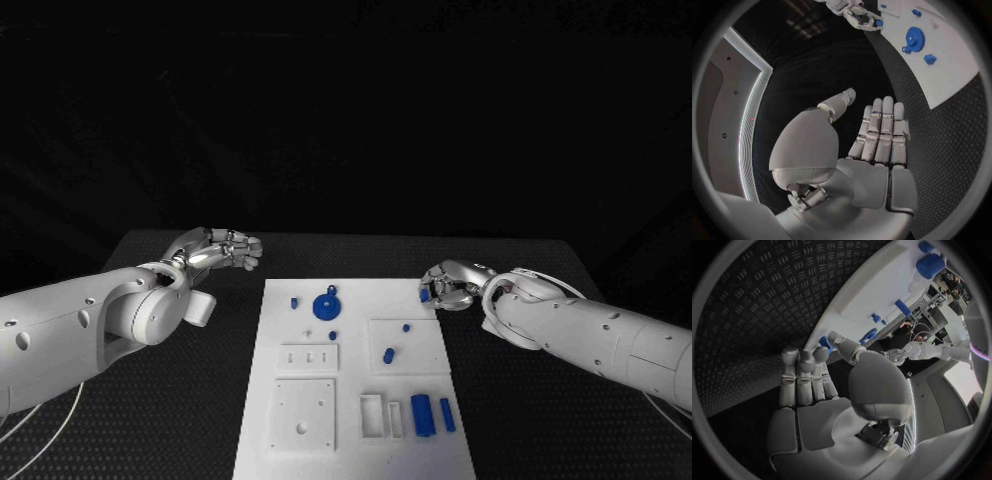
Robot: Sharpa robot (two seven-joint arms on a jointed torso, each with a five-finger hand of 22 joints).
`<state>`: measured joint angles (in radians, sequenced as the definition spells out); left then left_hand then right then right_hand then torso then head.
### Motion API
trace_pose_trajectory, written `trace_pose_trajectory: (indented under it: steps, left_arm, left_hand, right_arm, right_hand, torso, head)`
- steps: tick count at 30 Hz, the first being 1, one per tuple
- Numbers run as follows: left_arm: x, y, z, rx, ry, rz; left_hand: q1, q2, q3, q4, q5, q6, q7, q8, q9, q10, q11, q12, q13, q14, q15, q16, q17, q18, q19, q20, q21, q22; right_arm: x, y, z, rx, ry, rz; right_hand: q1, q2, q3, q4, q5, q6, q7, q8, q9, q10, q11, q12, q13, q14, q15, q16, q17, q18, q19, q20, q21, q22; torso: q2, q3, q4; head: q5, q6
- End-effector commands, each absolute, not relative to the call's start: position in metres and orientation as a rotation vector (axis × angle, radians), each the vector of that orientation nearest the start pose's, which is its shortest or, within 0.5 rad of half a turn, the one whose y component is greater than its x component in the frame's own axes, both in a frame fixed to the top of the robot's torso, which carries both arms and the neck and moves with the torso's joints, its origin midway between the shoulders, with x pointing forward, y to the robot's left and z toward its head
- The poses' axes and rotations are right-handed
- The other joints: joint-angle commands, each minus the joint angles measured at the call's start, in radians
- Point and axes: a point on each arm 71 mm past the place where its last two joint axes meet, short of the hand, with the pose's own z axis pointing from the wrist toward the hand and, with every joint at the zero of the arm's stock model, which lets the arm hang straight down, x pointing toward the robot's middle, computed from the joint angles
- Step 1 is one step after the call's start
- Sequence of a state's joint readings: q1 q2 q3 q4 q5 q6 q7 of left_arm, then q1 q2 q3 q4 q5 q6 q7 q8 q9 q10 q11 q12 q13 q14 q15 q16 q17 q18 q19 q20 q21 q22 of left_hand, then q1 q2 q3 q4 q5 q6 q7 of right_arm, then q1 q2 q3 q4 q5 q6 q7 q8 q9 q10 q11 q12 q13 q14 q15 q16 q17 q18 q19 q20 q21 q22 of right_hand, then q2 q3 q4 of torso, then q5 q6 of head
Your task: Assemble the parts on the task board
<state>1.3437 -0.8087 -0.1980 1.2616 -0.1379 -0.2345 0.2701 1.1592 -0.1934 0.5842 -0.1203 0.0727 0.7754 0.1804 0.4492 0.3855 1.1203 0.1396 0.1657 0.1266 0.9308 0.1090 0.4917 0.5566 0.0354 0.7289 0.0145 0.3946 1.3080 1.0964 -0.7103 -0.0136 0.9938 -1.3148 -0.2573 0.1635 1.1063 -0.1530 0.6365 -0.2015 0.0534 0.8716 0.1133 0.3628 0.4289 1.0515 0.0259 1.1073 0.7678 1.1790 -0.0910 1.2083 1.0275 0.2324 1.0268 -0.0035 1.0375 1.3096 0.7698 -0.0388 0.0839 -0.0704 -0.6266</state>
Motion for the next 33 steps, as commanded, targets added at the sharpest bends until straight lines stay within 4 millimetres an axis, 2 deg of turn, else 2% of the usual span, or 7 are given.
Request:
trace_pose_trajectory:
  steps: [1, 11, 17, 27, 33]
  left_arm:
    - [0.5378, 0.2713, -0.1776, -0.958, 1.561, -1.252]
    - [0.5378, 0.2717, -0.1779, -0.957, 1.564, -1.247]
    - [0.5377, 0.2715, -0.1779, -0.955, 1.566, -1.246]
    - [0.5371, 0.2714, -0.1779, -0.944, 1.575, -1.248]
    - [0.5363, 0.2691, -0.178, -0.916, 1.595, -1.254]
  left_hand:
    - [-0.007, 0.006, 0.002, -0.004, -0.007, -0.004, 0.004, -0.004, -0.001, -0.009, -0.001, -0.006, -0.001, 0.0, 0.0, -0.001, 0.001, 0.01, 0.001, -0.005, -0.004, 0.015]
    - [-0.007, 0.005, 0.002, -0.004, -0.008, -0.005, 0.004, -0.005, -0.001, -0.009, -0.001, -0.007, -0.001, 0.0, 0.0, -0.001, 0.001, 0.01, 0.0, -0.005, -0.004, 0.015]
    - [-0.007, 0.005, 0.003, -0.004, -0.008, -0.005, 0.004, -0.005, -0.001, -0.01, -0.001, -0.007, -0.001, -0.001, 0.0, -0.001, 0.001, 0.01, 0.0, -0.005, -0.004, 0.015]
    - [-0.005, 0.005, 0.004, -0.004, -0.009, -0.004, 0.002, -0.004, -0.001, -0.009, -0.002, -0.007, -0.001, -0.001, 0.0, -0.002, 0.001, 0.009, 0.0, -0.005, -0.004, 0.015]
    - [-0.008, 0.016, 0.004, -0.001, -0.009, 0.023, -0.015, 0.008, 0.006, 0.016, -0.016, 0.005, 0.005, -0.001, 0.001, -0.002, 0.002, 0.008, -0.003, -0.005, -0.005, 0.017]
  right_arm:
    - [0.539, -0.2912, -0.2627, -0.006, 1.782, 0.549]
    - [0.5387, -0.2894, -0.2614, -0.016, 1.765, 0.553]
    - [0.5387, -0.2881, -0.2599, 0.001, 1.747, 0.557]
    - [0.5385, -0.2871, -0.2581, 0.047, 1.727, 0.568]
    - [0.5371, -0.2853, -0.2564, 0.09, 1.716, 0.576]
  right_hand:
    - [0.001, 0.011, 0.01, 0.002, -0.005, 0.146, -0.007, 0.008, 0.004, -0.091, -0.025, 0.001, -0.001, 0.001, -0.008, 0.006, 0.002, 0.029, 0.009, -0.002, 0.006, 0.014]
    - [0.001, 0.036, 0.031, -0.001, -0.005, 0.178, -0.025, 0.035, 0.028, -0.062, -0.041, 0.003, 0.0, 0.021, -0.021, 0.017, 0.006, 0.029, 0.027, -0.013, 0.021, 0.015]
    - [-0.005, 0.038, 0.041, -0.01, -0.005, 0.19, -0.034, 0.05, 0.045, -0.04, -0.051, 0.007, 0.005, 0.037, -0.03, 0.029, 0.013, 0.029, 0.043, -0.021, 0.035, 0.015]
    - [-0.015, 0.035, 0.08, -0.024, -0.004, 0.198, -0.04, 0.064, 0.07, -0.023, -0.058, 0.014, 0.018, 0.049, -0.039, 0.038, 0.022, 0.029, 0.055, -0.032, 0.046, 0.013]
    - [-0.036, 0.036, 0.125, -0.045, 0.006, 0.206, -0.042, 0.067, 0.088, -0.017, -0.06, 0.02, 0.033, 0.055, -0.041, 0.039, 0.028, 0.029, 0.061, -0.036, 0.055, 0.014]
  torso:
    - [0.0, 0.0004, 0.0002]
    - [0.0, 0.0005, 0.0004]
    - [0.0, 0.0, -0.0003]
    - [0.0, -0.0001, 0.0008]
    - [0.0, -0.0003, 0.0008]
  head:
    - [-0.001, -0.002]
    - [-0.002, -0.004]
    - [-0.002, -0.005]
    - [-0.004, -0.007]
    - [-0.003, -0.008]
